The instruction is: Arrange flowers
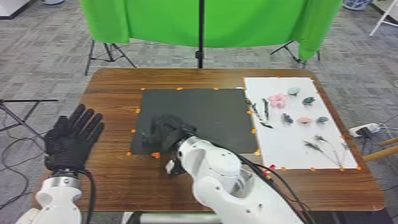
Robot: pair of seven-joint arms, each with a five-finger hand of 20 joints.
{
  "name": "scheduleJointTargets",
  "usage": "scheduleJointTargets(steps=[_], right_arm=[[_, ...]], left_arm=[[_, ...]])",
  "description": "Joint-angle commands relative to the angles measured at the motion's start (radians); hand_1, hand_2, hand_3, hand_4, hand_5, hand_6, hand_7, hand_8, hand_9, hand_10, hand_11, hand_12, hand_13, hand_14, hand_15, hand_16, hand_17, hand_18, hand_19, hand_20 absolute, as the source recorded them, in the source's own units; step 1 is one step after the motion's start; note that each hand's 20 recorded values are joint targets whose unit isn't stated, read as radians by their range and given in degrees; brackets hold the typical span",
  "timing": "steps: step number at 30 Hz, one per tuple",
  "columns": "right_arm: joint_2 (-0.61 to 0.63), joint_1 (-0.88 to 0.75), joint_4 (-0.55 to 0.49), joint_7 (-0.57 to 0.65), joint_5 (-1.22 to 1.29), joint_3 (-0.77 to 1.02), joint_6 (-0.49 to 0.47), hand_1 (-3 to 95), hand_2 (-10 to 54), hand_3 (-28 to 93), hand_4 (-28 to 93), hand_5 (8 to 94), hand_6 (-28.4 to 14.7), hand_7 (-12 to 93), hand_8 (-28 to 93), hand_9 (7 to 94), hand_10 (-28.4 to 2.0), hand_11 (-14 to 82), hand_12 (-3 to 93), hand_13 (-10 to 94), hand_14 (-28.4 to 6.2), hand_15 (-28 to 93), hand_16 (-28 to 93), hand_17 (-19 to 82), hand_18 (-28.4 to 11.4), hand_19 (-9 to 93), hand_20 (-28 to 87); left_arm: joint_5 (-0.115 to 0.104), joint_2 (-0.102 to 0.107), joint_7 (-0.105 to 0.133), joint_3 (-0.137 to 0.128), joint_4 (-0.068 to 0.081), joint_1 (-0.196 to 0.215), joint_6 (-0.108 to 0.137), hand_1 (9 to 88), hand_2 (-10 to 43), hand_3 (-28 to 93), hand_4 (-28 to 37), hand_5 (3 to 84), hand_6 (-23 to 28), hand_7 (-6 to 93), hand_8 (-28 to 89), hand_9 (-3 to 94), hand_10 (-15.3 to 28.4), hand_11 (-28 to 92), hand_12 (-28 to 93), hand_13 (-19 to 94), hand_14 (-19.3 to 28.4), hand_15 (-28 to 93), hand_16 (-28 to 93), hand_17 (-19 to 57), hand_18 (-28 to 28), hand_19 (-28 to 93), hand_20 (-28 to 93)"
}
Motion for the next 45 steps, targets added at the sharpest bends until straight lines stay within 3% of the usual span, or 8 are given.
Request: scheduleJointTargets(steps=[1,11,17,23,26,32,42,45], right_arm=[[-0.035,-0.003,0.043,0.037,-0.024,-0.014,-0.01,33.4,-0.6,73,-20,79.7,-4.1,12,-11,49.6,-25.3,16.2,16.1,35,-25.8,81,18,24,-26.7,93,60],[-0.079,-0.001,0.112,0.046,-0.014,0.018,-0.13,32.3,0.5,77,-23,74.5,-4.9,9,-11,52.3,-24.1,15.1,15.2,36,-25.5,80,17,25,-26.9,93,60],[-0.085,0.008,0.132,0.069,-0.015,0.021,-0.126,31.3,2.1,79,-25,67.0,-10.6,6,-11,56.6,-23.2,15.5,15.1,38,-24.8,80,17,26,-26.9,93,60],[-0.086,0.01,0.129,0.06,-0.022,0.017,-0.121,31.0,2.6,80,-25,65.2,-11.9,6,-11,56.7,-23.6,16.4,15.5,38,-24.8,81,18,25,-26.8,93,60],[-0.088,0.008,0.124,0.072,-0.013,0.018,-0.122,30.8,3.0,80,-25,64.9,-11.6,6,-11,56.0,-23.8,16.4,15.5,38,-24.8,80,18,25,-26.9,93,59],[-0.09,0.006,0.106,0.078,-0.005,0.029,-0.1,30.5,3.7,81,-25,64.1,-4.5,9,-11,48.1,-25.6,15.4,15.4,33,-26.1,79,16,23,-27.2,89,57],[-0.072,0.005,0.021,0.106,0.083,0.051,-0.048,32.5,4.9,73,-22,62.4,-3.4,8,-11,42.4,-27.2,15.9,15.1,30,-27.2,79,13,22,-27.4,89,54],[-0.037,-0.027,-0.034,0.07,0.12,0.072,0.047,32.0,4.5,72,-20,62.2,-3.3,9,-11,39.2,-27.7,15.9,15.1,25,-27.8,77,11,22,-27.2,89,54]], left_arm=[[0.001,0.0,-0.012,0.018,0.005,-0.002,0.0,28.9,11.7,78,-28.3,43.3,9.7,7.1,-9,36.7,14.5,17,7,26,15.7,29,-7,-8.3,13.7,33,10],[-0.002,0.002,-0.015,0.03,0.007,-0.009,0.003,28.8,12.1,78,-28.3,43.4,9.7,7.4,-9,36.7,14.6,18,7,26,15.8,29,-7,-8.4,13.8,33,10],[-0.002,0.005,-0.018,0.035,0.01,-0.015,0.001,28.8,12.2,78,-28.3,43.4,9.7,7.5,-9,36.8,14.5,18,7,26,15.8,29,-7,-8.5,13.8,33,10],[-0.002,0.006,-0.019,0.036,0.009,-0.015,-0.002,28.7,12.3,78,-28.3,43.4,9.7,7.5,-9,36.8,14.5,18,7,26,15.8,30,-7,-8.6,13.8,33,10],[-0.003,0.005,-0.019,0.036,0.01,-0.016,-0.005,28.8,12.3,78,-28.3,43.4,9.6,7.5,-9,36.9,14.5,18,7,26,15.8,30,-7,-8.6,13.8,33,10],[-0.01,0.002,-0.018,0.036,0.009,-0.009,0.001,28.7,12.3,78,-28.3,43.4,9.7,7.6,-9,36.8,14.6,18,7,26,15.8,30,-7,-8.7,13.8,33,10],[-0.007,-0.01,-0.012,0.029,0.007,0.001,-0.005,28.7,12.3,78,-28.3,43.5,9.8,7.7,-9,36.7,14.7,18,7,26,15.7,30,-7,-8.6,13.7,33,9],[-0.008,-0.028,-0.006,0.02,0.003,0.016,-0.01,28.8,12.4,78,-28.3,43.4,9.7,7.7,-9,36.8,14.8,18,7,26,15.8,30,-7,-8.6,13.8,33,9]])
